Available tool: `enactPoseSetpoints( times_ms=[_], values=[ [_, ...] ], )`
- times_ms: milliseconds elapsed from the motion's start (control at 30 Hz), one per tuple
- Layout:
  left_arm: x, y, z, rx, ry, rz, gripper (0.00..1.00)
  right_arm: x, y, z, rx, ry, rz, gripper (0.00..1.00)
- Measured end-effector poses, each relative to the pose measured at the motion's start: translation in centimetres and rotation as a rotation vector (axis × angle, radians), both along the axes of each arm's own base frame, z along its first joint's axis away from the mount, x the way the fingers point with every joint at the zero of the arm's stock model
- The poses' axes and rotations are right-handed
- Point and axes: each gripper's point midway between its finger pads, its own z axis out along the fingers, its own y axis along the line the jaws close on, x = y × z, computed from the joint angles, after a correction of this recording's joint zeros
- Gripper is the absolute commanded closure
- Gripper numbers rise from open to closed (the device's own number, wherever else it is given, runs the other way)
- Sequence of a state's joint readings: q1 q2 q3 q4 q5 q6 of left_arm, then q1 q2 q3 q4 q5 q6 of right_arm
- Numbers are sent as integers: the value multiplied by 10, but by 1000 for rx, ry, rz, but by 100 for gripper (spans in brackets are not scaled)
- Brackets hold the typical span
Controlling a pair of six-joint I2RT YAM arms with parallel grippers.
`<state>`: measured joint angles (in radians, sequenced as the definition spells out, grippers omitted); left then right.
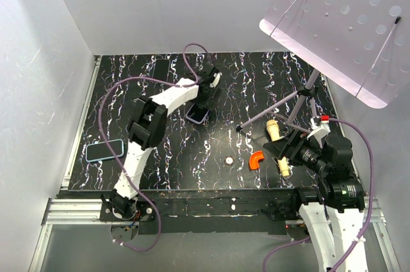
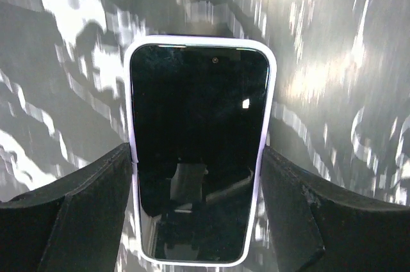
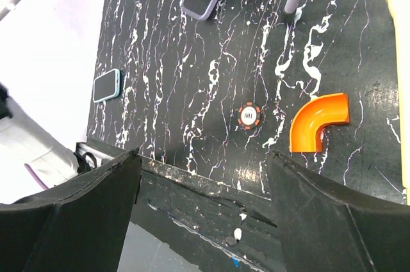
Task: Take the phone out of the phone case
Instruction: Pick up the phone at the center of the board, then adjust the phone.
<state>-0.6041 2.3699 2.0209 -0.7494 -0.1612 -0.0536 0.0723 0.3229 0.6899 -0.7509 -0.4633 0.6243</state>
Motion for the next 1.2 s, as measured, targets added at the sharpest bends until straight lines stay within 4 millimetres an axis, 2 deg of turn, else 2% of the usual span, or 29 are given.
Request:
enactPoseSetpoints(
  times_ms=[100, 267, 467, 600, 767, 867, 1067, 1200],
  values=[
    [-49, 26, 8, 2, 85, 19, 90, 3, 2, -4, 10, 12, 10, 17],
    [-107, 49, 40, -80, 118, 57, 96, 6, 9, -20, 52, 76, 29, 20],
    [-164, 59, 87, -299, 72, 72, 99, 13, 22, -43, 104, 207, 58, 21],
    [-199, 65, 115, -451, 20, 57, 100, 14, 51, -49, 102, 277, 154, 23],
    [-227, 71, 142, -576, -48, 31, 100, 8, 106, -61, -2, 391, 312, 24],
    [-240, 79, 154, -630, -95, 28, 100, 10, 140, -58, -34, 389, 372, 27],
    [-258, 90, 165, -700, -162, 19, 100, 35, 178, -34, -8, 343, 351, 29],
    [-265, 94, 163, -722, -169, 28, 100, 49, 202, -6, 12, 279, 340, 29]
  ],
)
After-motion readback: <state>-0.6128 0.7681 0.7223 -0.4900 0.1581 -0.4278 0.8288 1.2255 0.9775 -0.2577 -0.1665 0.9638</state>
